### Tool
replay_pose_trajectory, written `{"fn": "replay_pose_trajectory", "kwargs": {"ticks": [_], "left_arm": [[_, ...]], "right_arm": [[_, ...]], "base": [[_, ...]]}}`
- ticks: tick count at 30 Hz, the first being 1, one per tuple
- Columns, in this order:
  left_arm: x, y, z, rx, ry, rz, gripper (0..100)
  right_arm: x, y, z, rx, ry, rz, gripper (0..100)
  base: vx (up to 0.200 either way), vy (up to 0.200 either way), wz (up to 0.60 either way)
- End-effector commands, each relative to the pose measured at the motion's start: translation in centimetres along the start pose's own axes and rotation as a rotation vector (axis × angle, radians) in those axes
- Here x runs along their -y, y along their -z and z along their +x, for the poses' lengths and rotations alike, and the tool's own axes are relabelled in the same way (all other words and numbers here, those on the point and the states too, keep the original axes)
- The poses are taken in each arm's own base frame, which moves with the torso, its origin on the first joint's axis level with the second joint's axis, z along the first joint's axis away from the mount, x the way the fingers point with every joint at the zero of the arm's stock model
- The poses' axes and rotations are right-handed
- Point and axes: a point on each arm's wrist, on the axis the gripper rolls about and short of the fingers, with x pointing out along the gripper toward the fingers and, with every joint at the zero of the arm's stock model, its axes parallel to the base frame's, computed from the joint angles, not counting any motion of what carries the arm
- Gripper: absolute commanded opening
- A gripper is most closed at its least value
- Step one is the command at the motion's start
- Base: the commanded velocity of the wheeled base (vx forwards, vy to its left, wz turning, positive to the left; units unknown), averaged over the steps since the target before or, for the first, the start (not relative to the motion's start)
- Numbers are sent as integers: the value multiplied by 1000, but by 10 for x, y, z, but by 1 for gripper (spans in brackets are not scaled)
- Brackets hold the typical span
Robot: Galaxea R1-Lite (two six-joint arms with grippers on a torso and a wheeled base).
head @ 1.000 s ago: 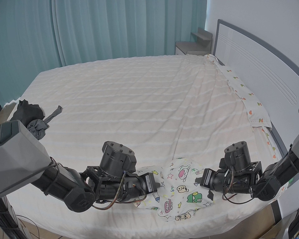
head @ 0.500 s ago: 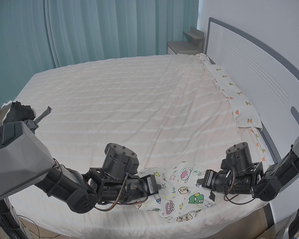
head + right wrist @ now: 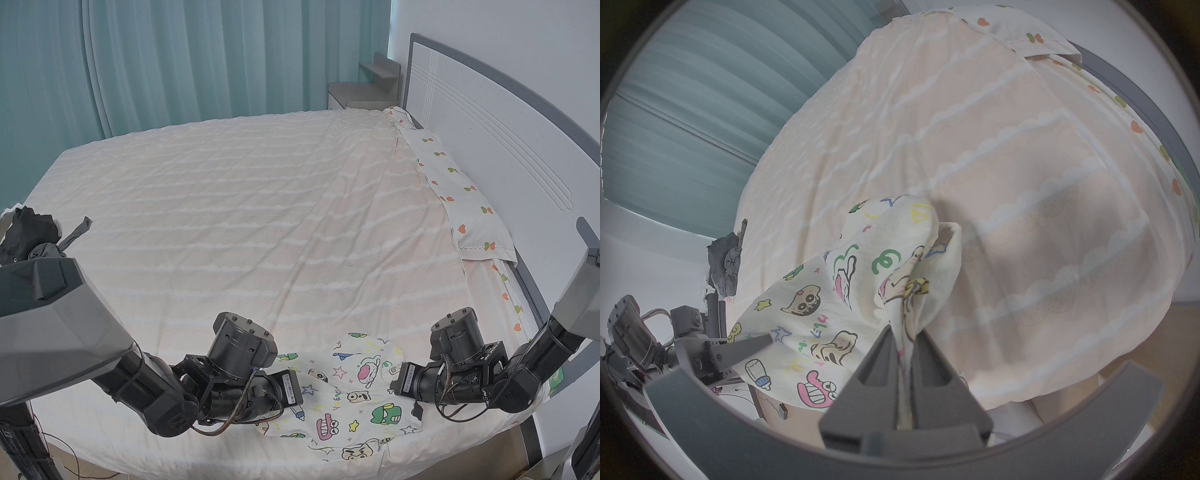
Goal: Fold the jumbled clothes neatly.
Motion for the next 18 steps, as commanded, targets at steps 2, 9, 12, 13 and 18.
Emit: {"fn": "replay_pose_trajectory", "kwargs": {"ticks": [2,9,12,13,18], "left_arm": [[-6,4,6,-21,-26,-6,0],[-7,5,6,-26,-30,-10,0],[-12,7,7,-34,-47,-15,0],[-13,8,7,-35,-50,-16,0],[-26,12,4,-55,-90,-33,0]], "right_arm": [[4,5,8,-28,26,-5,0],[5,9,10,-41,32,-8,100],[7,11,14,-53,45,-4,100],[7,12,14,-55,47,-4,100],[13,16,10,-56,75,-2,100]], "base": [[0,0,0],[-114,0,0],[-200,0,0],[-200,0,0],[-80,0,0]]}}
